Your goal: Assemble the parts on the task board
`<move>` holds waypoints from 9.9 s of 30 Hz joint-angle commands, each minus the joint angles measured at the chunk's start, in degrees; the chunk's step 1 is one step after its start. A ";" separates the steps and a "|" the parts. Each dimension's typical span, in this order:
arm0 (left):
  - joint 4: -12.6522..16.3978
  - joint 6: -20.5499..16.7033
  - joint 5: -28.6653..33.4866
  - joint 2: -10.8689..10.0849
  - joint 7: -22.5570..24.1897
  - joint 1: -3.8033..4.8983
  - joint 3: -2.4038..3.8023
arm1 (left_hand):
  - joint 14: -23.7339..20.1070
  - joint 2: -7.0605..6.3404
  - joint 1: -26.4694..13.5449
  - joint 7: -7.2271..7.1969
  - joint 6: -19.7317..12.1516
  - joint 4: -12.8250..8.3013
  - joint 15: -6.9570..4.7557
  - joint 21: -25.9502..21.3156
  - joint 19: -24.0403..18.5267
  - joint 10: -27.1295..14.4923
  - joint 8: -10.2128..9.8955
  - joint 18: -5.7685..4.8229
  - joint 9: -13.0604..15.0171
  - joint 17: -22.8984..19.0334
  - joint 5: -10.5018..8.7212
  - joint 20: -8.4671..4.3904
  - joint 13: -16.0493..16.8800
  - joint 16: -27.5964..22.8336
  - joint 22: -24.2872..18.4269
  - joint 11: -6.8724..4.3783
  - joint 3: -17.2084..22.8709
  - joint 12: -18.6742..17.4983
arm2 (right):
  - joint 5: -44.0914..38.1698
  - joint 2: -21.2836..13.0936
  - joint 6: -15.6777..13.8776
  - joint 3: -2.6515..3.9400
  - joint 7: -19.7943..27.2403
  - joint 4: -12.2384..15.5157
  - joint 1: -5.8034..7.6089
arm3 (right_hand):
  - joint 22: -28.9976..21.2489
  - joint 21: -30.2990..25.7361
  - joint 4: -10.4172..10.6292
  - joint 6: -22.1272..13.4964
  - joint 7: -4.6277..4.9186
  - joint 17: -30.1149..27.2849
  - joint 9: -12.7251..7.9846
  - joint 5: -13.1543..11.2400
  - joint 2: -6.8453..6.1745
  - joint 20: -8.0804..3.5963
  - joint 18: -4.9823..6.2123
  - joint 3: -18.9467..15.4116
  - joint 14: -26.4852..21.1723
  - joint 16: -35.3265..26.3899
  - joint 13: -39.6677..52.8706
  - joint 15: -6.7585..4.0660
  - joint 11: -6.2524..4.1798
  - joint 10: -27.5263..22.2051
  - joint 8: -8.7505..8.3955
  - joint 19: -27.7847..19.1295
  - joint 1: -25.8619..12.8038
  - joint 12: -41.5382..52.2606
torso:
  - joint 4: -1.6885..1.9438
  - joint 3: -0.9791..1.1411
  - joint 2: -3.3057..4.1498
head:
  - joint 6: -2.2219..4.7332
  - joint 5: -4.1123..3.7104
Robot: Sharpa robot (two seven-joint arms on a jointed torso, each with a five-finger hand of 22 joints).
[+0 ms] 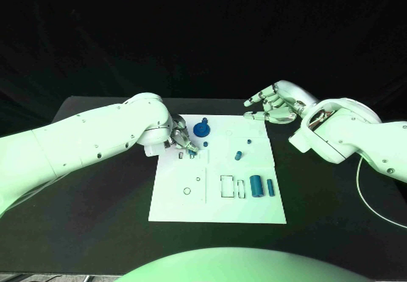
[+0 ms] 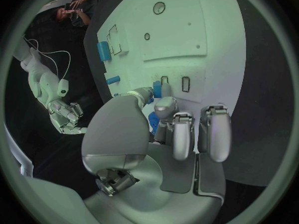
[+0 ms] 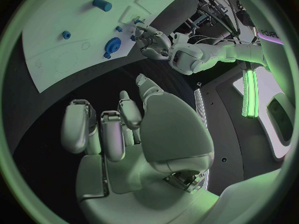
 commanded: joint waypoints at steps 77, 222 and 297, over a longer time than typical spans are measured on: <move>-2.48 5.60 -4.17 2.04 -4.02 -1.54 -0.73 | 6.02 1.54 -11.80 -1.60 3.65 -8.07 -1.00 -0.09 4.26 3.04 0.74 -1.04 1.07 15.10 6.23 -0.88 2.42 0.17 10.62 -1.22 4.37 2.09 | 2.20 -0.07 1.33 -0.06 0.56 0.07 -0.13 | -0.11 -0.24 0.37 0.39 0.01 7.82 0.08 0.52 0.34 -0.26 0.96 -0.37 4.32 -0.33 -0.04 -0.15 -0.10 0.12 0.27 -0.17 -0.19 0.01 | -0.24 0.00 0.03 | -0.60 1.01; -16.95 10.00 -3.74 4.26 2.19 3.17 1.65 | 6.02 9.90 -2.48 -0.50 1.35 0.20 -0.31 -1.94 3.88 -0.77 0.46 -0.67 -0.35 15.10 -15.32 -0.30 -4.83 0.17 9.99 -0.25 -29.67 -3.06 | 2.09 1.68 1.62 -0.36 1.59 -1.55 -0.47 | -0.32 -0.41 1.13 0.52 -0.05 7.79 0.09 1.00 0.50 -0.32 0.99 -1.06 4.34 -0.39 0.08 -0.20 -0.15 0.34 0.22 -0.15 -0.87 0.24 | -1.16 0.32 1.39 | 0.32 2.47; 4.55 3.96 -6.44 -7.70 4.49 -1.14 0.34 | 6.02 2.43 0.46 -0.18 0.19 -12.22 -0.11 -2.98 3.83 -0.05 -1.09 -0.51 2.49 15.10 -12.06 -0.28 -7.11 0.17 9.79 -0.17 8.41 -3.97 | 2.23 1.30 1.88 -0.37 1.69 -1.16 -1.05 | -0.41 -0.48 1.13 0.57 -0.07 7.71 0.09 1.13 0.60 -0.34 1.00 -1.15 4.33 -0.46 0.06 -0.22 -0.17 0.34 0.21 -0.16 -0.71 0.22 | -0.62 0.36 0.77 | -1.14 2.45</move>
